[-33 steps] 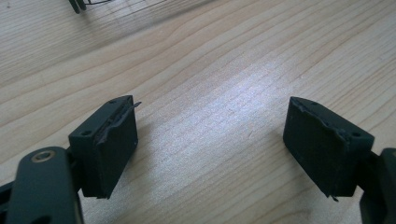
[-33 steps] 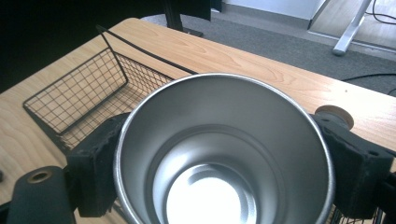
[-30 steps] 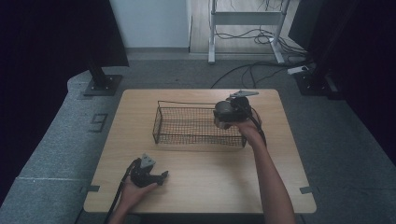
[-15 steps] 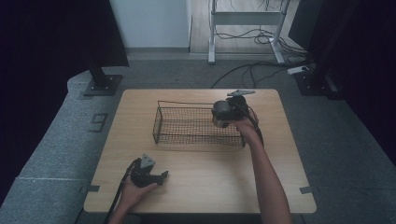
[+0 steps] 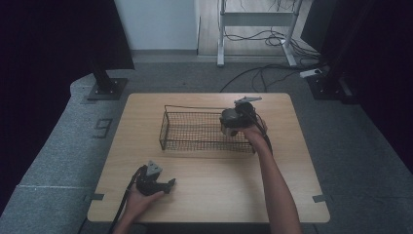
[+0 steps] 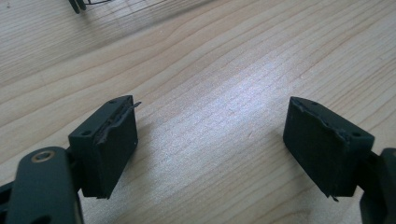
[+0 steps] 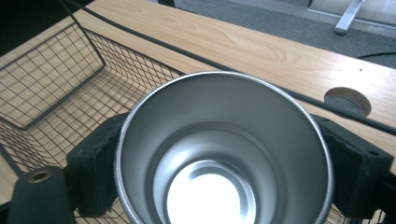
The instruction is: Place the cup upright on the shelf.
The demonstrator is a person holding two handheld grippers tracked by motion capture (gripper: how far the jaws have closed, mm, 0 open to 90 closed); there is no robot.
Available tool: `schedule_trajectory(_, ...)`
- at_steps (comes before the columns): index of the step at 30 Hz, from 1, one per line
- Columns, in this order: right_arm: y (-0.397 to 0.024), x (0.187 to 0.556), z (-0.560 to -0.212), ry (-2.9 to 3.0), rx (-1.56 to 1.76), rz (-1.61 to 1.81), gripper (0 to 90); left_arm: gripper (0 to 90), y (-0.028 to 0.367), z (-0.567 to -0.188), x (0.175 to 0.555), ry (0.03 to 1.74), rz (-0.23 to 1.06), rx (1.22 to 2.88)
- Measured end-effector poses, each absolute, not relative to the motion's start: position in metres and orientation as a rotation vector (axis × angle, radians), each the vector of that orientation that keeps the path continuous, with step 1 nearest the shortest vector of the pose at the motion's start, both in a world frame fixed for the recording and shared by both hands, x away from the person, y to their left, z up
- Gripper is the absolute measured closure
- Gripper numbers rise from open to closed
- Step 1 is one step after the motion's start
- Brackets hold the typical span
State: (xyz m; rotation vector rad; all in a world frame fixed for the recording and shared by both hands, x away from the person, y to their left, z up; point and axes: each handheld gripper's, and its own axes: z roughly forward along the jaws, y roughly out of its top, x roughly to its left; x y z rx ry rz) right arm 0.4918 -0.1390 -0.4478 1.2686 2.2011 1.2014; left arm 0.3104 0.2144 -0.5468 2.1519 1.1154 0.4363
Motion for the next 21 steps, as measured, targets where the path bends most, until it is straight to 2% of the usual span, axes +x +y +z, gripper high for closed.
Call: schedule_trajectory(21,-0.133,0.498,-0.469,2.248,1.311,1.11,13.3,17.4,0.214,-0.547,0.31,1.116,0.437,2.152)
